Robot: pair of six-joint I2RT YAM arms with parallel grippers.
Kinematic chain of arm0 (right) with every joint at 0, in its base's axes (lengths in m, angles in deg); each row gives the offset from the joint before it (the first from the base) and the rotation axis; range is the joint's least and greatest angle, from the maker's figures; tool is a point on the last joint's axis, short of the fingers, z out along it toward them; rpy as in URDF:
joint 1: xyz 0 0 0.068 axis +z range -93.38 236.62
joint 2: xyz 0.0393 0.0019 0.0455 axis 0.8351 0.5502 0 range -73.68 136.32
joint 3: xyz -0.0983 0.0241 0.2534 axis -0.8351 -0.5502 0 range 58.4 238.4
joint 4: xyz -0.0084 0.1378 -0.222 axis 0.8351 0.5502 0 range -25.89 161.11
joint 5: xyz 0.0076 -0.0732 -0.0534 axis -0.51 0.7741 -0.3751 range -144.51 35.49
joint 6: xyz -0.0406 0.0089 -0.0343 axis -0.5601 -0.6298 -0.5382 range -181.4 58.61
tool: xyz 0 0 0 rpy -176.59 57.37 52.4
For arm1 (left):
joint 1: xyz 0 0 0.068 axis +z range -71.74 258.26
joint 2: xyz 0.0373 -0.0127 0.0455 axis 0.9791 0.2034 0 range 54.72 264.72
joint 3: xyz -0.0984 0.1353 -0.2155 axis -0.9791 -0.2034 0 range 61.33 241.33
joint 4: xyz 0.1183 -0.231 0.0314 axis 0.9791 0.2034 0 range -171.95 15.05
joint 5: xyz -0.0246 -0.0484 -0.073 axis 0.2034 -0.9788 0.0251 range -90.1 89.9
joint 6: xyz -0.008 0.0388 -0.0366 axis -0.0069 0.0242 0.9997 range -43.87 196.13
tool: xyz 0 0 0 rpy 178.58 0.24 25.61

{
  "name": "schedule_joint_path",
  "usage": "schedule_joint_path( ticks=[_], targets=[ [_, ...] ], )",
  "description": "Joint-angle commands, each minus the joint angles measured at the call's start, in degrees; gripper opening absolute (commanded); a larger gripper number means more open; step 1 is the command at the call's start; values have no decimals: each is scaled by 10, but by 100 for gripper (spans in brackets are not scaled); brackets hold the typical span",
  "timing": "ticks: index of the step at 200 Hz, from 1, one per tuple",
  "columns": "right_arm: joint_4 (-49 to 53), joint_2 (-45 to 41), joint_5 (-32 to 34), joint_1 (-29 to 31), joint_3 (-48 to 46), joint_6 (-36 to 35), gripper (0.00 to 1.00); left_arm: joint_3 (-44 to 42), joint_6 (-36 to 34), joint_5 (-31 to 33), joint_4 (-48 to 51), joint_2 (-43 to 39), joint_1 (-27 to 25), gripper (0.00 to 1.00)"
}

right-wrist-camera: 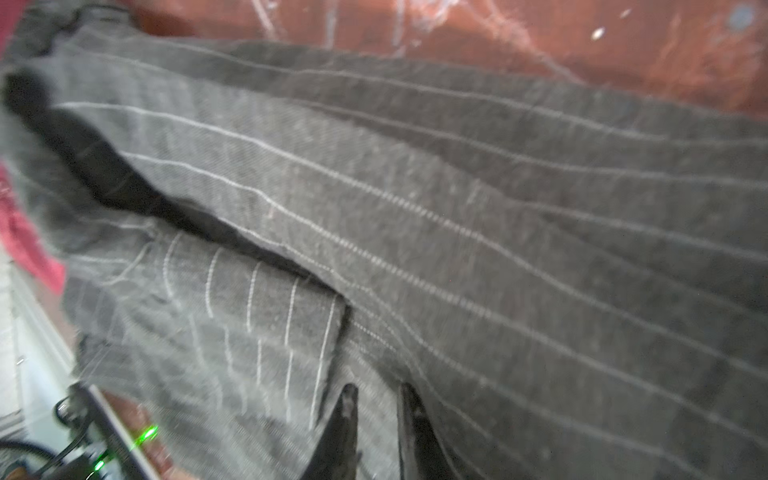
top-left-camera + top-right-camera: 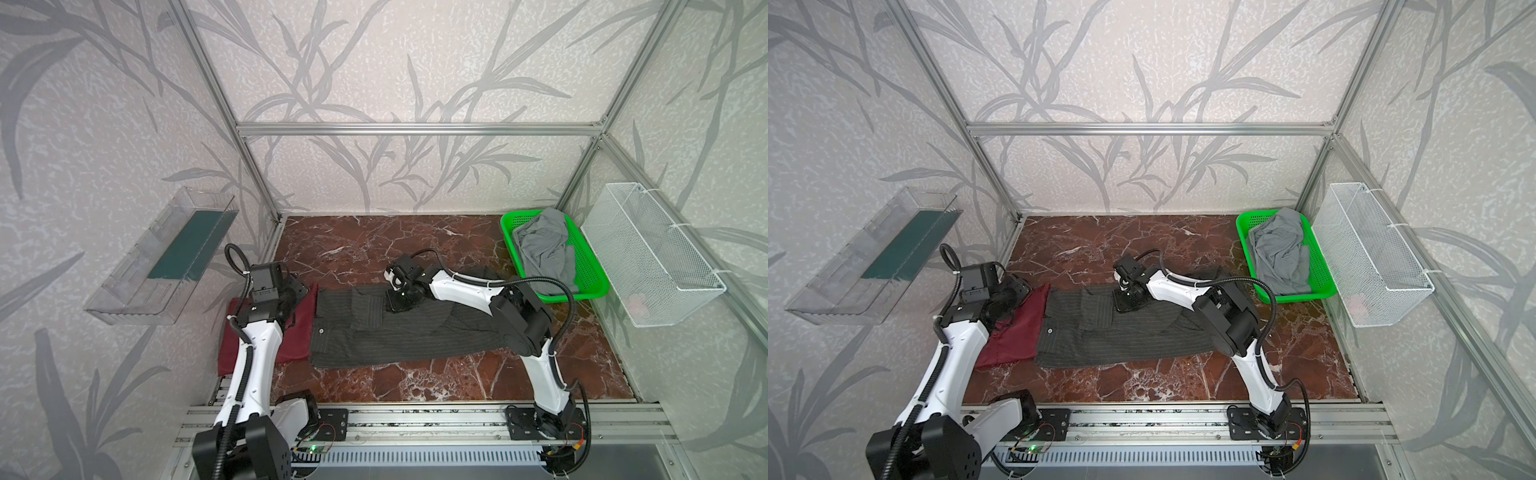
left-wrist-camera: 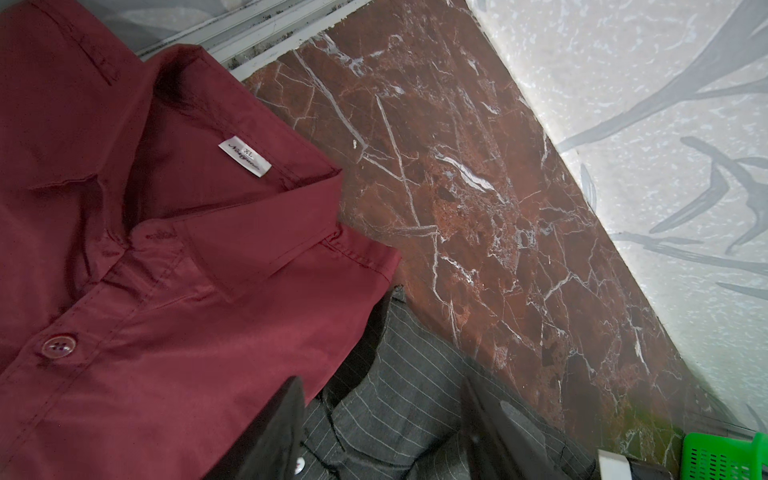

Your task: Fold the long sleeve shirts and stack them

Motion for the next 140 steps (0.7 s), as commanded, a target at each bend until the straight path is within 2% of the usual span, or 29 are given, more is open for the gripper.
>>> schedule_joint_path(
  ticks=[1, 42, 107, 121, 134, 140],
  targets=[
    [14, 36, 49, 20, 38, -6, 20, 7, -7, 0, 7, -3, 4, 61],
    [-10, 40, 37, 31, 46, -1, 19, 6, -6, -2, 6, -2, 6, 61],
    [-112, 52, -112, 31, 39, 32, 21, 1, 1, -15, -4, 1, 13, 61],
    [-130, 53, -140, 31, 43, 37, 23, 0, 1, -15, -5, 0, 14, 61],
    [-110, 40, -112, 30, 43, 24, 28, 0, 1, -15, -5, 0, 15, 61],
    [-100, 29, -85, 29, 37, 14, 33, 0, 1, -16, -4, 1, 15, 61]
  ],
)
